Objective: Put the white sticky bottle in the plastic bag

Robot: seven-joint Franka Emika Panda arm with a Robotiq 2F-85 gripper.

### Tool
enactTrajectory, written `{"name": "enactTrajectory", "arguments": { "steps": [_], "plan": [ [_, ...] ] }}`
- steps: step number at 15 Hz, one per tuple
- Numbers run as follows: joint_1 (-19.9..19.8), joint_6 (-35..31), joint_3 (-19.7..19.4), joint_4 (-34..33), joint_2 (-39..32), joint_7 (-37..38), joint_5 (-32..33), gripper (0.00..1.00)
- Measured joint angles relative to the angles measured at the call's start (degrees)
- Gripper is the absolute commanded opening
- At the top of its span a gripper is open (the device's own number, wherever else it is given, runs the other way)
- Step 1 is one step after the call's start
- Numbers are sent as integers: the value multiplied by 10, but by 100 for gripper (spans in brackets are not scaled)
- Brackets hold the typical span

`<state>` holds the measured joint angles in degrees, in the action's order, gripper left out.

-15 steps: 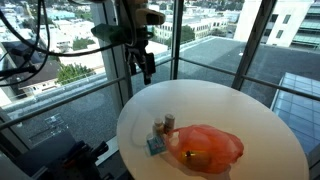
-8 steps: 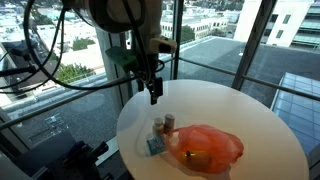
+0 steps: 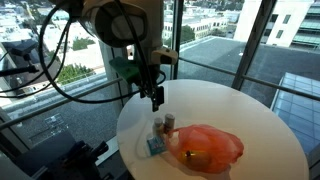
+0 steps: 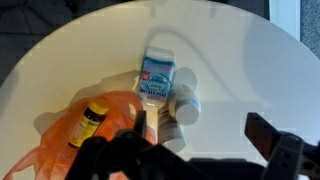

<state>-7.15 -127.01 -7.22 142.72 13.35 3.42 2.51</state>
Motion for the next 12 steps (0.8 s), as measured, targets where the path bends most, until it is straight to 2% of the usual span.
{"name": "enactTrajectory", "arguments": {
  "steps": [5,12],
  "plan": [
    [0,-3,0,-11,-17,11,-7,100],
    [2,-42,8,-41,-89,49,-10,100]
  ]
}}
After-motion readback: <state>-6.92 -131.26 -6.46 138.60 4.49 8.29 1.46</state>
